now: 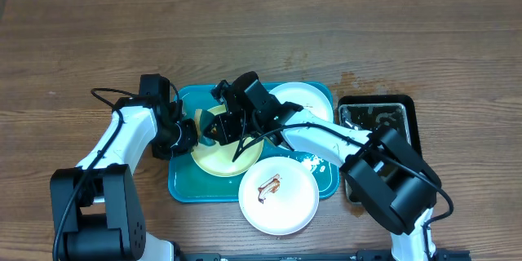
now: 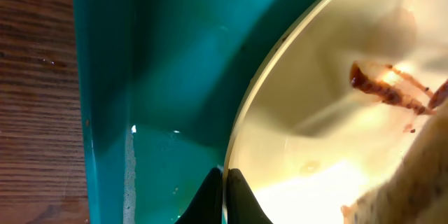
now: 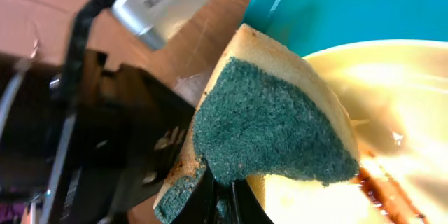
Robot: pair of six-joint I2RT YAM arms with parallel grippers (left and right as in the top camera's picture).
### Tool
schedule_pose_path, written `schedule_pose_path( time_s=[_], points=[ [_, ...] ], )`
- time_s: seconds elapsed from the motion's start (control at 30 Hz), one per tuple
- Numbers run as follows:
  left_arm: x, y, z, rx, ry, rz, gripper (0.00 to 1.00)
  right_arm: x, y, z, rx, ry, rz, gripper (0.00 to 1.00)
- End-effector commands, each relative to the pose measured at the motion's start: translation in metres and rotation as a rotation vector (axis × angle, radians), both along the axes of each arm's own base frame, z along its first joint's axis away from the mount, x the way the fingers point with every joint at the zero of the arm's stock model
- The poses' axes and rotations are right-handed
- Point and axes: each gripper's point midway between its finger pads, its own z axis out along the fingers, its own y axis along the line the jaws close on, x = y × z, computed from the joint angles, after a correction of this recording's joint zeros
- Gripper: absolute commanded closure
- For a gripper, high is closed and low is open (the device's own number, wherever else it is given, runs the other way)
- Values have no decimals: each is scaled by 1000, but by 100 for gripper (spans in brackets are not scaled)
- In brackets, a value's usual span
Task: Clean dirty plates on tray and stack at the side
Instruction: 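Scrub the yellow plate with the sponge while the left gripper holds it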
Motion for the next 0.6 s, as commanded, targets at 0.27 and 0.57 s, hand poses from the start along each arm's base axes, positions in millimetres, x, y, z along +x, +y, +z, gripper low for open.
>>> schedule_pose_path(
  time_s=[0.27,0.57],
  points=[
    [5,-10,4,-48,-11,-3,96,28,-7,-20,-87,-66,-135,96],
    [5,-10,4,-47,-11,0,96,29,-3,-16,-63,-51,-149,96]
  ],
)
